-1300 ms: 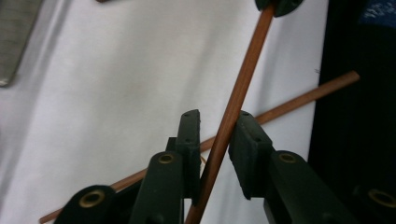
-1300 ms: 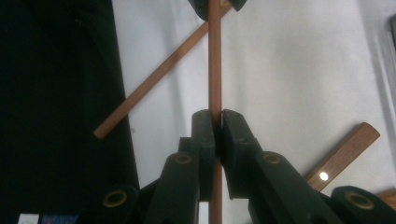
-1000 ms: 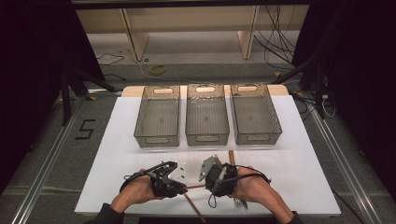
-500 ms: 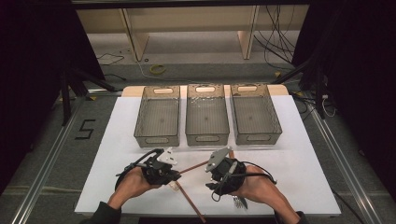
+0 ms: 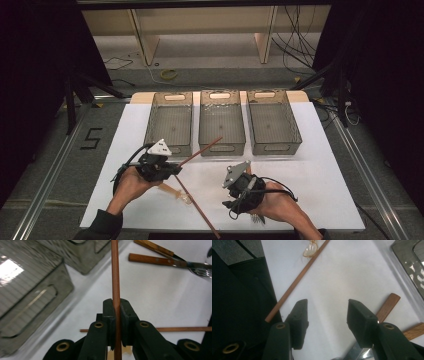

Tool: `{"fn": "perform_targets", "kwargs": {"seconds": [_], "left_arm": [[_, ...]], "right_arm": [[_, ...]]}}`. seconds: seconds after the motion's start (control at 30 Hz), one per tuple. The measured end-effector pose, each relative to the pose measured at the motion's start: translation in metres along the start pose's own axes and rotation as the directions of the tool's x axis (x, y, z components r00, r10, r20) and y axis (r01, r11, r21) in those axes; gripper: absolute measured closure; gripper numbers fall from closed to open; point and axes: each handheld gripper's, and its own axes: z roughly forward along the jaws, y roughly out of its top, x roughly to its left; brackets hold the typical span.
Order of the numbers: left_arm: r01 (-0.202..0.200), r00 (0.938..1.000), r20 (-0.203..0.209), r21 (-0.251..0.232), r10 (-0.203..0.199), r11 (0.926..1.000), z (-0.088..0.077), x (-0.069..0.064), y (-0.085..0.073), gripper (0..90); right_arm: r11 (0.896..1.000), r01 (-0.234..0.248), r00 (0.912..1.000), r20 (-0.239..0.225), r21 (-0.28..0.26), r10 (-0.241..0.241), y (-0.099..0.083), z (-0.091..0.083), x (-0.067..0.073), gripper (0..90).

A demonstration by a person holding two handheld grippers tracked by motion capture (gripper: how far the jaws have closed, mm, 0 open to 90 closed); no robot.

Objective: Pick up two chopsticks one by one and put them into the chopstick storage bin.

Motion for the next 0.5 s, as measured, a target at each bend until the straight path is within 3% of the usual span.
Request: {"fn": "perform_targets", "kwargs": {"seconds": [0.3, 0.5], "left_arm": [[0.047, 0.9969, -0.059, -0.071, -0.051, 0.9964, -0.009, 0.021, 0.01, 84.3], [0.09, 0.9898, -0.103, -0.089, -0.099, 0.9919, -0.014, 0.044, 0.019, 84.2]], "right_arm": [[1.0, -0.02, 0.9997, -0.012, 0.01, 0.02, -0.007, 0.003, -0.002, 51.9], [1.0, -0.024, 0.9995, -0.019, 0.017, 0.025, -0.011, 0.005, -0.003, 51.8]]}}
